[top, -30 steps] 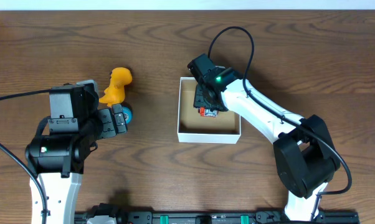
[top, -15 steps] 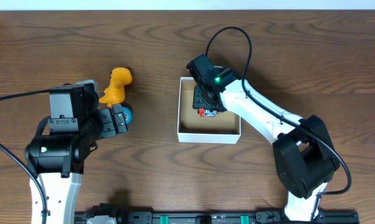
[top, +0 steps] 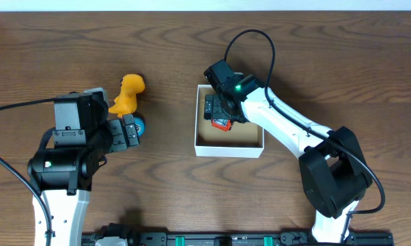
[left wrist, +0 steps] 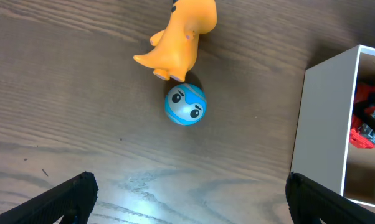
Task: Pack container
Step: 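Lower the truck beside the cube, adjust it, and release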
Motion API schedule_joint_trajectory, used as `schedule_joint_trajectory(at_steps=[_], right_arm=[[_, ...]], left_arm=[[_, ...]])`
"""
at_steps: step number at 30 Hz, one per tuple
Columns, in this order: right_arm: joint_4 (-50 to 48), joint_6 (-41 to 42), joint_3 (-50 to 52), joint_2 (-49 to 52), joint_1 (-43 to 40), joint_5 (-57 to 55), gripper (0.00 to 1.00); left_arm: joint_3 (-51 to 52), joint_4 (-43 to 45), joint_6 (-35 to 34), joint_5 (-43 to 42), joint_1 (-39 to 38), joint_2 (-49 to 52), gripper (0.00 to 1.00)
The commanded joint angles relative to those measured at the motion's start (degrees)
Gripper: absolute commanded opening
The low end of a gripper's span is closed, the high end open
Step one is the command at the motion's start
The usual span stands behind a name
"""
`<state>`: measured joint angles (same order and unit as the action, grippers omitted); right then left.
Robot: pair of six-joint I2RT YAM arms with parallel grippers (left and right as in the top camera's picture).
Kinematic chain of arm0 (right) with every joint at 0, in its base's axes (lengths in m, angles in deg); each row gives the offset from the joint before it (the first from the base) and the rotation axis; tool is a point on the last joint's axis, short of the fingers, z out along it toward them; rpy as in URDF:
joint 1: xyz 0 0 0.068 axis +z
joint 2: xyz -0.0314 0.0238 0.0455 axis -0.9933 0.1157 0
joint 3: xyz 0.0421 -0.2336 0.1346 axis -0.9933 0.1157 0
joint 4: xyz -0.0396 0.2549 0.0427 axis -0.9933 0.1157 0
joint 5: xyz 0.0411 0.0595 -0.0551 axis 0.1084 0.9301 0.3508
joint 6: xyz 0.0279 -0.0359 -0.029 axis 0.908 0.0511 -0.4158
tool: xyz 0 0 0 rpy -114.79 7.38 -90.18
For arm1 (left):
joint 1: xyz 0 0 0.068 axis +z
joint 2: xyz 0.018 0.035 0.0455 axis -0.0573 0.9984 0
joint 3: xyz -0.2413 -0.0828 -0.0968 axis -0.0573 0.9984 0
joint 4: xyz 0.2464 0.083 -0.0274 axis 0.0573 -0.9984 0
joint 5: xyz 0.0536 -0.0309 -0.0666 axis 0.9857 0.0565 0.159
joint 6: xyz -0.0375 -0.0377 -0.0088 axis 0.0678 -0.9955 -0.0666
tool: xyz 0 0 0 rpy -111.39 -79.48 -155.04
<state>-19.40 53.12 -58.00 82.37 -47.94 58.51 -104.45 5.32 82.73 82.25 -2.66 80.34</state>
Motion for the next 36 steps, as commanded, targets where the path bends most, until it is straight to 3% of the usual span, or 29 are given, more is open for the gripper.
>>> schedule_joint_trajectory(at_steps=[1, 14, 16, 17, 20, 22, 36], right_arm=[[-0.2, -1.2, -0.3, 0.1, 0.3, -1.1, 0.96], [3.7, -9.0, -6.1, -8.5, 1.6, -1.7, 0.79], [4.3, -11.8, -6.2, -9.7, 2.5, -0.4, 0.67], [5.2, -13.0, -6.2, -10.2, 3.1, 0.7, 0.52], [7.7, -15.2, -6.1, -10.3, 4.4, 2.8, 0.26], [8.2, -16.7, -5.4, -10.1, 4.9, 4.9, 0.16], [8.3, -22.0, -3.6, -4.9, 7.4, 10.0, 0.15]], left_arm=[[-1.0, -0.2, 0.3, 0.6, -0.2, 0.3, 0.98], [-1.0, -0.2, 0.3, 0.6, -0.2, 0.3, 0.98], [-1.0, -0.2, 0.3, 0.6, -0.2, 0.3, 0.98], [-1.0, -0.2, 0.3, 0.6, -0.2, 0.3, 0.98], [-1.0, -0.4, 0.3, 0.6, -0.2, 0.3, 0.98], [-1.0, -0.5, 0.3, 0.6, -0.2, 0.3, 0.98], [-1.0, -0.6, 0.3, 0.6, -0.2, 0.3, 0.98]])
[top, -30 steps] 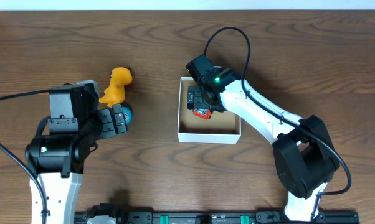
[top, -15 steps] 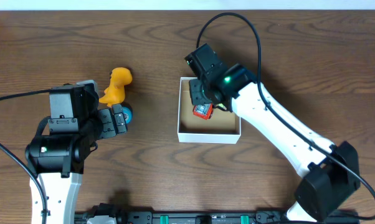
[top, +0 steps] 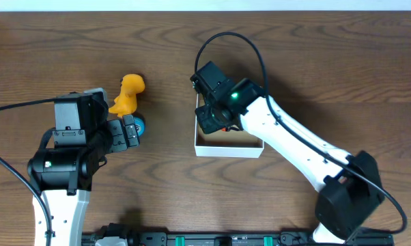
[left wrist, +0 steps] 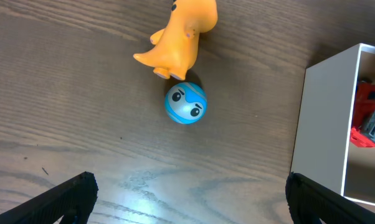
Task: Pack container
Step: 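Lower the truck beside the cube, adjust it, and release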
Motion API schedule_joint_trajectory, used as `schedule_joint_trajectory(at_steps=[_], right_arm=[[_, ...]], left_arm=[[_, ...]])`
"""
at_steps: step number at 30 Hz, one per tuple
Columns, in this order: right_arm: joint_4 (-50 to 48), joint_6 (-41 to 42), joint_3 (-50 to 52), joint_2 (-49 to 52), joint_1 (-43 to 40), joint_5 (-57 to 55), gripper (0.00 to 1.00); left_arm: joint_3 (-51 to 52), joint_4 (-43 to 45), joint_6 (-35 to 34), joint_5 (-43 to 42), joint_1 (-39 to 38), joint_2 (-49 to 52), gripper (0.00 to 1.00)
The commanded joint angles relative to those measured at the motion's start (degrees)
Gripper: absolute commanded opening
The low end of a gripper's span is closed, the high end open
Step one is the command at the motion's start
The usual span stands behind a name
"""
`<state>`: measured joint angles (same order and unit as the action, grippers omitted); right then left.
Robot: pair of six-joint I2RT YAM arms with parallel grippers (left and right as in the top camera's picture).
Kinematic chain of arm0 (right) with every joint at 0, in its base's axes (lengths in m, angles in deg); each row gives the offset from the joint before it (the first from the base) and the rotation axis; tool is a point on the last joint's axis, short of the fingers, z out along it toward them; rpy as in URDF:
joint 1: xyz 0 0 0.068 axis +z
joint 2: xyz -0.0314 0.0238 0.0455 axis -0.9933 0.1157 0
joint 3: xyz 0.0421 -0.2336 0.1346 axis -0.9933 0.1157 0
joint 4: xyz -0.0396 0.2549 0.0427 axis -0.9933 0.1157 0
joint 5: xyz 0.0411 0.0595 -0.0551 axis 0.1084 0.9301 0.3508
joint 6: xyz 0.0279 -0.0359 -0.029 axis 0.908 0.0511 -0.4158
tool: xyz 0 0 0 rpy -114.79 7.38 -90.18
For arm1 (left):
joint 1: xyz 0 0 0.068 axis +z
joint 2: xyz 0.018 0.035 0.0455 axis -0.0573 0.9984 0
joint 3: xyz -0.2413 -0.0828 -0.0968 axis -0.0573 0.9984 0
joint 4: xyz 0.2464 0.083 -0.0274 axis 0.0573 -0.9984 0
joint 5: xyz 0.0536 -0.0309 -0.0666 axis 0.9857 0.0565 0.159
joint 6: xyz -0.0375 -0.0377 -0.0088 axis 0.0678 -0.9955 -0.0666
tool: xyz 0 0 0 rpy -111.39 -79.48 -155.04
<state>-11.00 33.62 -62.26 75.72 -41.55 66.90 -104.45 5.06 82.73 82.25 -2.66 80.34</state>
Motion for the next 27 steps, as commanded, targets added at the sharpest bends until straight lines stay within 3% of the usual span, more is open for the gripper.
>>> schedule_joint_trajectory(at_steps=[1, 16, 20, 27], right_arm=[[-0.2, -2.8, 0.7, 2.3, 1.0, 1.7, 0.15], [-2.6, -2.5, 0.7, 7.7, 0.9, 0.5, 0.13], [-2.9, -0.6, 0.7, 8.1, 0.9, -4.5, 0.08], [-2.8, 2.0, 0.7, 8.1, 0.4, -10.8, 0.09]], left_arm=[[-1.0, -0.3, 0.3, 0.6, -0.2, 0.3, 0.98], [-1.0, -0.3, 0.3, 0.6, -0.2, 0.3, 0.98], [-1.0, -0.3, 0.3, 0.6, -0.2, 0.3, 0.98], [-1.0, -0.7, 0.3, 0.6, -0.2, 0.3, 0.98]])
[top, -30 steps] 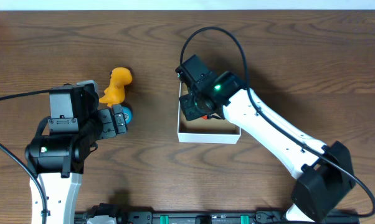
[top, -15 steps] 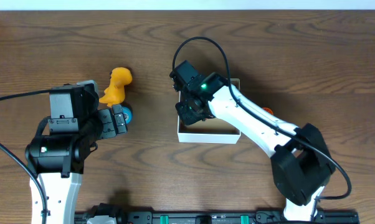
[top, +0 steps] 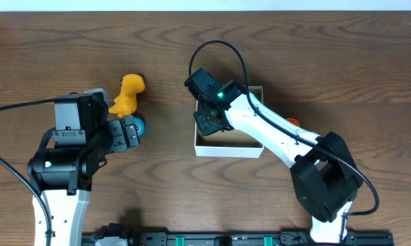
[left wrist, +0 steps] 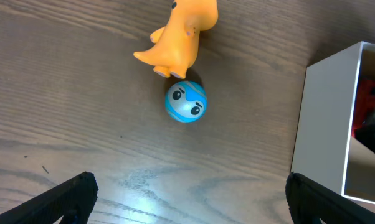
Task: Pack container
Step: 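Lower the truck beside the cube, adjust it, and release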
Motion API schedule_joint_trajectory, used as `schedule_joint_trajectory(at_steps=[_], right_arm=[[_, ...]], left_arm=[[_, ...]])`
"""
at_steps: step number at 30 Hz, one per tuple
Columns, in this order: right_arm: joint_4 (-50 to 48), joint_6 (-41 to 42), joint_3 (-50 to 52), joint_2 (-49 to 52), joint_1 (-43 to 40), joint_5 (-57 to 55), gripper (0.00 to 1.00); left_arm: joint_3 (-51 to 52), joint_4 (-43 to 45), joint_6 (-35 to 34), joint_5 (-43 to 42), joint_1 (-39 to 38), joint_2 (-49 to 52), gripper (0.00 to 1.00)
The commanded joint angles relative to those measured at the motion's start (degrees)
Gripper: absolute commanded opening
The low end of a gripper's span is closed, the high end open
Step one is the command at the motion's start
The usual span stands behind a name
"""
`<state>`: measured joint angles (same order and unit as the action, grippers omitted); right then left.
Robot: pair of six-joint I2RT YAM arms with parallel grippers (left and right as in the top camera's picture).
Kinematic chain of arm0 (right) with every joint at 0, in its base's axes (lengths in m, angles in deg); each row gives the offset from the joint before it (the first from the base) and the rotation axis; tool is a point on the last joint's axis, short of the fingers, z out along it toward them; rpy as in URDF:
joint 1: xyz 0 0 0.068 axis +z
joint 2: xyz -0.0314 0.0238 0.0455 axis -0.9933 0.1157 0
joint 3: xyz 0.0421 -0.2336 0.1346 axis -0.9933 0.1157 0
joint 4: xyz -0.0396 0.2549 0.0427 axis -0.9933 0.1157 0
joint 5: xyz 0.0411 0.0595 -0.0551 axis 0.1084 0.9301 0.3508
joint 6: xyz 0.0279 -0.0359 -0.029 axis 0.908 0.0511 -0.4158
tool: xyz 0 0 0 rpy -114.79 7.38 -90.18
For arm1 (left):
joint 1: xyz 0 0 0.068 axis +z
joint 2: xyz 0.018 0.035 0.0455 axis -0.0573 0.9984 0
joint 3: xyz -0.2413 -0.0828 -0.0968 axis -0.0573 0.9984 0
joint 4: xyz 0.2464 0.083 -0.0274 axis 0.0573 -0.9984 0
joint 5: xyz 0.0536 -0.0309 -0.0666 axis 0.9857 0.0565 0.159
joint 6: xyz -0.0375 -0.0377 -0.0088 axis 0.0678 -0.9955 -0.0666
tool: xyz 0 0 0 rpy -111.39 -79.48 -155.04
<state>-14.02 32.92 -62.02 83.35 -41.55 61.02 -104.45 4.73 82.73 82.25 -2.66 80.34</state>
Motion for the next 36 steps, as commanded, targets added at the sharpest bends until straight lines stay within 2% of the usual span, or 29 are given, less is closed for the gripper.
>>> schedule_joint_trajectory(at_steps=[1, 7, 12, 23, 27, 36], right_arm=[[0.2, 3.4, 0.4, 0.5, 0.3, -5.7, 0.09], [0.4, 4.2, 0.4, 0.5, -0.5, -6.7, 0.1], [2.2, 8.0, 0.4, 0.5, -1.1, -7.3, 0.1], [3.7, 8.8, 0.4, 0.5, -1.1, -7.7, 0.11], [3.6, 7.6, 0.4, 0.5, -1.1, -7.2, 0.12], [4.3, 2.7, -1.8, -0.5, -0.2, -4.4, 0.21]], left_arm=[[-1.0, -0.4, 0.3, 0.6, -0.2, 0.3, 0.98], [-1.0, -0.4, 0.3, 0.6, -0.2, 0.3, 0.98], [-1.0, -0.4, 0.3, 0.6, -0.2, 0.3, 0.98], [-1.0, -0.4, 0.3, 0.6, -0.2, 0.3, 0.98], [-1.0, -0.4, 0.3, 0.6, -0.2, 0.3, 0.98], [-1.0, -0.4, 0.3, 0.6, -0.2, 0.3, 0.98]])
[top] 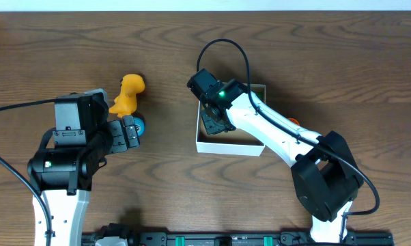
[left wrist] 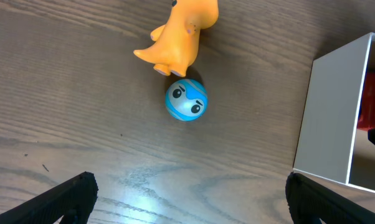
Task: Pack container
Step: 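Lower the truck beside the cube, adjust it, and release, then lift the right gripper out and move it over the orange ball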
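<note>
The white open box (top: pixel 231 148) stands mid-table. My right gripper (top: pixel 212 121) reaches down into its left part; the wrist hides the jaws, so their state is unclear. A red and black toy (left wrist: pixel 370 102) lies inside the box, seen past the box's white wall (left wrist: pixel 331 118). Left of the box sit an orange dinosaur (top: pixel 128 93) and a blue ball with a face (left wrist: pixel 185 101), touching each other. My left gripper (left wrist: pixel 187 202) hangs open just near of the ball, nothing between its fingers (left wrist: pixel 63 198).
A small orange thing (top: pixel 294 123) peeks out from under the right arm, just right of the box. The right arm's black cable (top: pixel 222 44) loops over the table behind the box. Bare wood lies between the ball and the box.
The box has shifted slightly to the right, and the right gripper sits a little lower inside its left part. The left arm, ball and dinosaur have not moved.
The right gripper was over the red and black toy inside the box. It then stood at the box's far left corner, and later deeper at the left wall. By now the box has slid slightly right. The left gripper stayed open by the ball throughout.
</note>
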Motion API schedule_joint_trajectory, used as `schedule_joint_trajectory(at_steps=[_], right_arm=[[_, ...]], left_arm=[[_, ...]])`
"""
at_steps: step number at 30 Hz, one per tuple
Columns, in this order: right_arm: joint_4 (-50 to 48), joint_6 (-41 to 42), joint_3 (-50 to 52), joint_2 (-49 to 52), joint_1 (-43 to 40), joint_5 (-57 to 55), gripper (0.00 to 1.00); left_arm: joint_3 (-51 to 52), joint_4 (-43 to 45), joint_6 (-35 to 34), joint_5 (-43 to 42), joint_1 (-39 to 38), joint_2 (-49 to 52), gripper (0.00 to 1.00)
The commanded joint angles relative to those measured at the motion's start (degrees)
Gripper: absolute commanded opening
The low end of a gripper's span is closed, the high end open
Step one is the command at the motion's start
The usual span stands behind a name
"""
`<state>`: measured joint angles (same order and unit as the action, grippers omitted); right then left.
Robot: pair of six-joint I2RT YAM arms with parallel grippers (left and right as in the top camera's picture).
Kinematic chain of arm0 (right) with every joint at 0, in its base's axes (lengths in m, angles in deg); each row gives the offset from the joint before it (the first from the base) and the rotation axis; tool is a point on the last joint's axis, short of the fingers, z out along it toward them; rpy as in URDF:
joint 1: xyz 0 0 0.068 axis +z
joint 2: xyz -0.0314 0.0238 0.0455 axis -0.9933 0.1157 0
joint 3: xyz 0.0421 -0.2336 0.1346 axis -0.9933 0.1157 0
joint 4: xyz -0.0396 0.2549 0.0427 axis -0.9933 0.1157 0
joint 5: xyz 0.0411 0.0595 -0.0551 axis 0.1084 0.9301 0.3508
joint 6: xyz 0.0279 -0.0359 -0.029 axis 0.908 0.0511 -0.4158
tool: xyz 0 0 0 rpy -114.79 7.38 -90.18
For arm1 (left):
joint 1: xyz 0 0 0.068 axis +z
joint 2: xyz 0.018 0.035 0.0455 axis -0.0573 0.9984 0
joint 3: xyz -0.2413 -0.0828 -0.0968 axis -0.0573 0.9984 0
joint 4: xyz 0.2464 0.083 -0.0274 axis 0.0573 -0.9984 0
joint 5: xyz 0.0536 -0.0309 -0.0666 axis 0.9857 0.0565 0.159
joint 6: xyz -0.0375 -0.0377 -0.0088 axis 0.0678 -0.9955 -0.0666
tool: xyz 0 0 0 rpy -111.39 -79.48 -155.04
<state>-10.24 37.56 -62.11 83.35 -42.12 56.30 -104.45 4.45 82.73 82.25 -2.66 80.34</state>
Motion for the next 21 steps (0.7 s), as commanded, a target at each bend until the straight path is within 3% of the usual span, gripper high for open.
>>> schedule_joint_trajectory(at_steps=[1, 3, 11, 13, 14, 17, 19, 21], right_arm=[[1.0, -1.9, -2.6, -1.0, 0.4, 0.3, 0.21], [1.7, -2.0, -4.6, -2.3, 0.3, 0.3, 0.22], [4.1, -2.5, -12.5, -10.6, -1.9, 0.0, 0.52], [4.6, -1.7, -12.9, -13.1, -3.7, 0.0, 0.75], [5.3, 0.5, -12.9, -14.6, -5.3, -0.3, 0.85], [8.7, 9.0, -12.9, -17.7, -10.8, -1.9, 0.86], [11.7, 14.7, -12.9, -18.9, -15.9, -2.3, 0.98], [13.7, 17.3, -12.8, -19.2, -21.1, -1.4, 0.99]], left_arm=[[-1.0, -0.1, 0.3, 0.6, -0.2, 0.3, 0.98], [-1.0, -0.1, 0.3, 0.6, -0.2, 0.3, 0.98], [-1.0, -0.1, 0.3, 0.6, -0.2, 0.3, 0.98], [-1.0, -0.1, 0.3, 0.6, -0.2, 0.3, 0.98], [-1.0, -0.1, 0.3, 0.6, -0.2, 0.3, 0.98], [-1.0, -0.1, 0.3, 0.6, -0.2, 0.3, 0.98], [-1.0, -0.1, 0.3, 0.6, -0.2, 0.3, 0.98], [-1.0, -0.1, 0.3, 0.6, -0.2, 0.3, 0.98]])
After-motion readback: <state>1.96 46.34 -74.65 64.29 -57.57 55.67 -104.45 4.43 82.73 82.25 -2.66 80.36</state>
